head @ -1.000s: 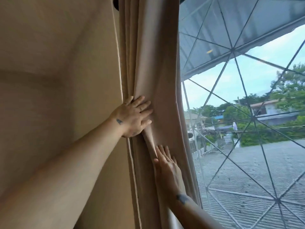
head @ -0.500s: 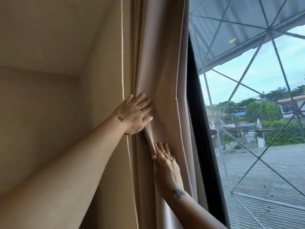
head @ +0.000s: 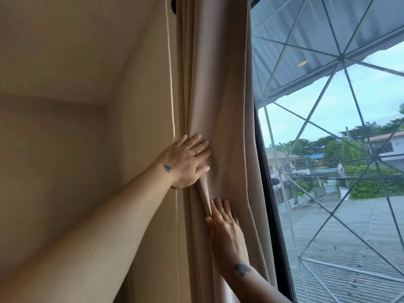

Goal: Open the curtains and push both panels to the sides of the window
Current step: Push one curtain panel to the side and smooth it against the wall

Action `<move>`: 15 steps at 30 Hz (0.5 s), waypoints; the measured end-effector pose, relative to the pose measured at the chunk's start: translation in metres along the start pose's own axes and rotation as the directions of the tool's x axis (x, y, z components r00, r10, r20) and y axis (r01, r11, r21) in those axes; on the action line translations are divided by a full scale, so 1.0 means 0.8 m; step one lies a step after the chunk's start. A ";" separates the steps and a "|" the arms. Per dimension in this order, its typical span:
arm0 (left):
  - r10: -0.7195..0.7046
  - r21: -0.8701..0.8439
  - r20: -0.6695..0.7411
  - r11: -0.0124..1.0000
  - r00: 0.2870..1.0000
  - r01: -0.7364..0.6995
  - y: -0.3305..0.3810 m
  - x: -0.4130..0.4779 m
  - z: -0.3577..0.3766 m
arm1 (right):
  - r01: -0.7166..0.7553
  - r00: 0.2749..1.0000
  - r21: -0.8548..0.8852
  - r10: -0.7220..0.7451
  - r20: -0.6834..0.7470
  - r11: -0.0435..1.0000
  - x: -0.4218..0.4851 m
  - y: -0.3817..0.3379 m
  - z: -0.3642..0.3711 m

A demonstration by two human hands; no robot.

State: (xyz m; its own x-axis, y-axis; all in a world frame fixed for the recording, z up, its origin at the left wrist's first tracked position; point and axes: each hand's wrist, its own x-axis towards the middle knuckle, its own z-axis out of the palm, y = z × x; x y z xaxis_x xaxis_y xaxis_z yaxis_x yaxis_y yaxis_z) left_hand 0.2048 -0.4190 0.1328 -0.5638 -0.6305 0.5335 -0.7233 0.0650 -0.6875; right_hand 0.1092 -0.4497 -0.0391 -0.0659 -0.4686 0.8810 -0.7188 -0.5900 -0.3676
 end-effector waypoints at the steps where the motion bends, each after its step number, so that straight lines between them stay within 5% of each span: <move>1: 0.011 0.004 -0.008 1.000 1.000 -0.011 0.002 -0.002 -0.004 | 0.016 0.999 -0.052 -0.018 -0.030 0.999 -0.001 0.002 -0.002; 15: -0.079 0.100 -0.105 0.991 0.991 0.089 -0.003 0.069 -0.095 | -0.036 0.984 -0.327 -0.024 -0.179 0.944 0.004 0.031 -0.081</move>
State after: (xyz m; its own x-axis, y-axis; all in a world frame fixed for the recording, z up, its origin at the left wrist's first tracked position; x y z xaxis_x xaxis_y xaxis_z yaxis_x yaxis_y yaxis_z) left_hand 0.1450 -0.3950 0.2012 -0.5435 -0.5494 0.6347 -0.7274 -0.0692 -0.6827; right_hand 0.0467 -0.4233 -0.0261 -0.1713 -0.3294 0.9285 -0.9025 -0.3255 -0.2820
